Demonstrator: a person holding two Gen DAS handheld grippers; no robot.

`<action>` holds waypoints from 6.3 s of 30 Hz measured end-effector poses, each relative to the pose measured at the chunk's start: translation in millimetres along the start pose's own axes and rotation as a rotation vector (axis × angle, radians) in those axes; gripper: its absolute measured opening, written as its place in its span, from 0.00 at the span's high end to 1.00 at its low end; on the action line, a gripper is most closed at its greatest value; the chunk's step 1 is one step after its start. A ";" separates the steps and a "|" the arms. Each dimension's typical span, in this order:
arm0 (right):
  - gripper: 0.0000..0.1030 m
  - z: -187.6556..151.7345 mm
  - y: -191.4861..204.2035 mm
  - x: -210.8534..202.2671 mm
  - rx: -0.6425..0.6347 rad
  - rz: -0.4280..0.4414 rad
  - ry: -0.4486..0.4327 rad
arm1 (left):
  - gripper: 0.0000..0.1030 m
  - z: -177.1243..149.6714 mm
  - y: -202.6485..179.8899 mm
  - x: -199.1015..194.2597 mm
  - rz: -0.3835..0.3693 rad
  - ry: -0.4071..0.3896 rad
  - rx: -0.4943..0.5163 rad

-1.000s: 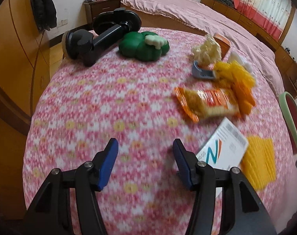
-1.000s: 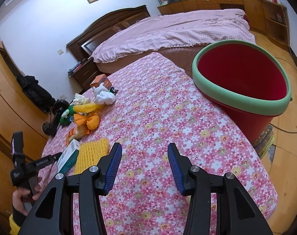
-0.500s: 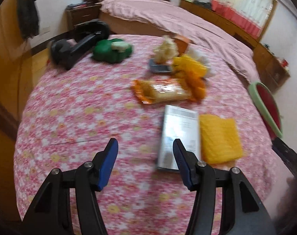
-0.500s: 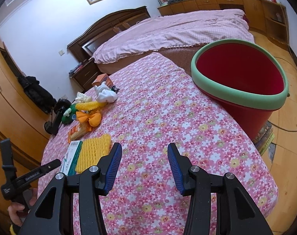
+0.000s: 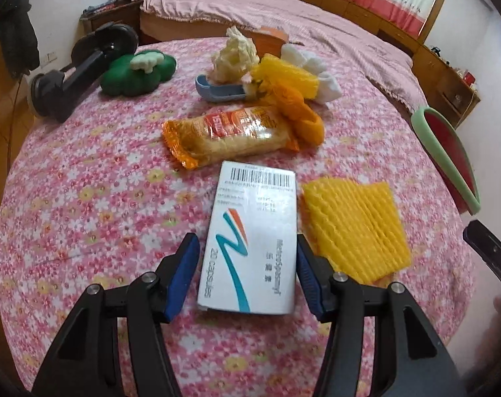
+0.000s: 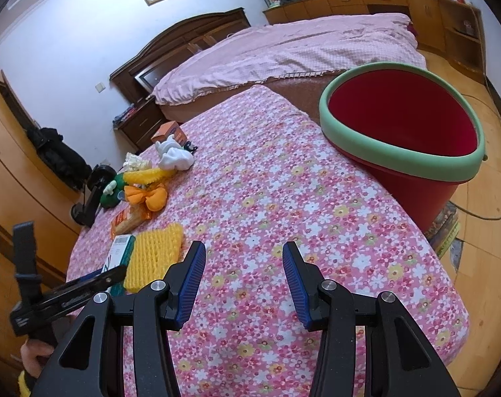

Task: Collect trash
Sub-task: 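Grasp the white medicine box with the left tool while the right tool grasps the yellow foam net, then carry the box and foam net over the red bucket and open both tools, then move both open tools back toward the items on the bed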

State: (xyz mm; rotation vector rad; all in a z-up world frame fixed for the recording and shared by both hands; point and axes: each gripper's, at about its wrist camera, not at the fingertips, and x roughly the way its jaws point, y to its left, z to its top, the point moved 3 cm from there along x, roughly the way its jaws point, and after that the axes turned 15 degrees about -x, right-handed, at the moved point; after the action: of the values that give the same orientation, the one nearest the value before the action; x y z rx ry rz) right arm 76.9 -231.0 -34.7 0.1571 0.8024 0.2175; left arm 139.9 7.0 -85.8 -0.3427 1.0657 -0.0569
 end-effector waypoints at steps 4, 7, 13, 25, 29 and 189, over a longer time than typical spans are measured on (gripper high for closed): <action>0.52 4.3 6.6 4.4 -0.014 0.009 0.007 | 0.50 3.6 1.3 0.8 -0.007 -0.013 -0.006; 0.52 8.1 15.5 8.4 -0.040 0.015 0.017 | 0.50 6.7 8.1 -4.1 -0.036 -0.018 -0.042; 0.52 11.6 41.0 24.8 -0.111 0.043 0.046 | 0.50 8.2 31.0 -24.8 -0.010 -0.089 -0.108; 0.52 -0.5 89.3 70.8 -0.204 0.121 0.148 | 0.50 0.5 69.6 -41.4 0.015 -0.173 -0.184; 0.61 -6.1 98.4 82.3 -0.206 0.123 0.178 | 0.50 -1.6 74.2 -45.1 0.002 -0.186 -0.194; 0.67 10.7 -38.0 18.5 0.100 -0.046 0.015 | 0.40 87.1 63.3 27.5 0.160 -0.104 -0.204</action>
State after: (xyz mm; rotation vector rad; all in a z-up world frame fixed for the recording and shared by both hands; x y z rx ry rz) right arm 102.2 -263.7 -48.6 0.2311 0.8314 0.1348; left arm 221.2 82.7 -90.3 -0.4382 0.9943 0.2118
